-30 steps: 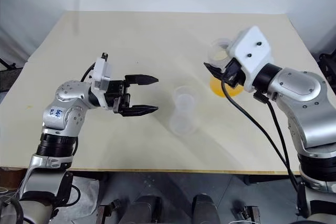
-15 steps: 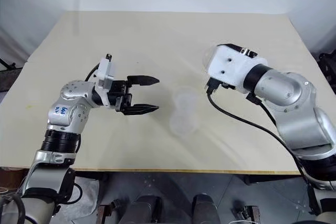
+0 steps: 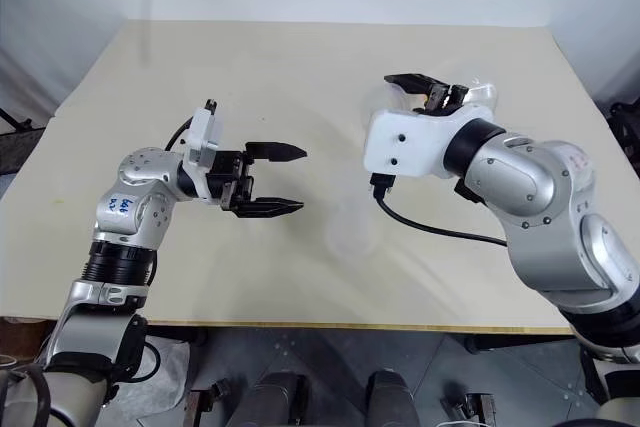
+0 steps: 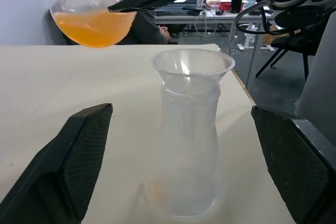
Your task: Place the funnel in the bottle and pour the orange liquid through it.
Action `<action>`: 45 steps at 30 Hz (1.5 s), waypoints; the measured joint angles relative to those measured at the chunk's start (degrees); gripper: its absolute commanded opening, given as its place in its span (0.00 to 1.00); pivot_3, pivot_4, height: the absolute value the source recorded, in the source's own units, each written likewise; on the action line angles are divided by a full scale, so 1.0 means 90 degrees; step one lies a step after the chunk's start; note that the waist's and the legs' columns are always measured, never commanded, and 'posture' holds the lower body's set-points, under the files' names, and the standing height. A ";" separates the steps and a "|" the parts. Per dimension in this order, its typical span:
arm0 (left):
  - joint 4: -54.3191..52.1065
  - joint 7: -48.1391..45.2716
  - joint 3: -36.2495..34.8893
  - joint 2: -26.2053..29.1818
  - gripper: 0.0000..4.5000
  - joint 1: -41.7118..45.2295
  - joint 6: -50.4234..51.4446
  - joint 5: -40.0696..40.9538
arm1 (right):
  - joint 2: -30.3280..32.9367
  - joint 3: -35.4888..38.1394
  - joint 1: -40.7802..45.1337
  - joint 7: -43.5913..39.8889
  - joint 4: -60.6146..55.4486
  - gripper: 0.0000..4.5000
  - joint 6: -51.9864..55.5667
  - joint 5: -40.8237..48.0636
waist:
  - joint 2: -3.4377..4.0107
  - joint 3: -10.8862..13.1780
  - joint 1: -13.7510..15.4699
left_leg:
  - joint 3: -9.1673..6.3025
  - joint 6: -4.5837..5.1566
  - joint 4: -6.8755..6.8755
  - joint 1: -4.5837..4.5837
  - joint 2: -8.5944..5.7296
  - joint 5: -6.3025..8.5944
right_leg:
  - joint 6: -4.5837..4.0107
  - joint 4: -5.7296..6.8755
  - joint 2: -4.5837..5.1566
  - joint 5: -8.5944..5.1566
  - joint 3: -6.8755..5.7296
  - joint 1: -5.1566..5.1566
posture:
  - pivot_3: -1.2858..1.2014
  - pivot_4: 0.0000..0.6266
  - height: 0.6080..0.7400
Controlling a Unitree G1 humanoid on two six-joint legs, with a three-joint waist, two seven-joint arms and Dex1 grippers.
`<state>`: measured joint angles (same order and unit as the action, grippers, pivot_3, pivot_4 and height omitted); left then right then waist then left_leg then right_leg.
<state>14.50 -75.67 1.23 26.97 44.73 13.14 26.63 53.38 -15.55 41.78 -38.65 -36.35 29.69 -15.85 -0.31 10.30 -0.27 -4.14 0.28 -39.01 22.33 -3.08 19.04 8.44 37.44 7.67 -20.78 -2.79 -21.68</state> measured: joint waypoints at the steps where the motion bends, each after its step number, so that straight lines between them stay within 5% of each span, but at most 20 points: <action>1: -0.0029 0.0009 0.0000 0.0000 1.00 0.0000 0.0001 0.0000 | 0.0000 -0.0080 -0.0007 -0.0054 -0.0050 0.55 -0.0075 -0.0093 | 0.0000 0.0000 0.0000 | 0.0000 0.0000 0.0001 0.0000 0.0000 0.0000 | 0.0000 0.0000 0.0000 0.0000 0.0000 -0.0001 | 0.52 0.24 1.00; 17: -0.0415 0.0053 -0.0045 0.0125 1.00 -0.0340 0.0011 0.0033 | -0.0213 -0.0251 -0.0087 -0.0450 -0.0032 0.55 -0.0893 -0.1532 | 0.0000 0.0000 -0.0003 | 0.0000 0.0000 0.0000 0.0000 0.0000 0.0000 | 0.0000 0.0001 0.0000 0.0000 0.0001 -0.0001 | 0.52 0.24 1.00; 45: -0.0524 -0.0077 -0.0053 0.0132 1.00 -0.0404 0.0131 0.0140 | -0.0386 -0.0159 -0.0431 -0.0758 0.0381 0.55 -0.2200 -0.2486 | 0.0000 0.0000 -0.0006 | 0.0000 -0.0001 0.0000 -0.0001 0.0000 0.0000 | 0.0000 0.0003 -0.0001 0.0000 0.0000 -0.0001 | 0.52 0.24 1.00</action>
<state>9.78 -76.37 0.75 28.16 41.10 14.32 27.89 49.91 -16.98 37.90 -45.48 -32.92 9.89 -38.22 -0.31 10.30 -0.32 -4.13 0.27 -39.01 22.33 -3.08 19.04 8.44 37.47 7.66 -20.78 -2.78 -21.68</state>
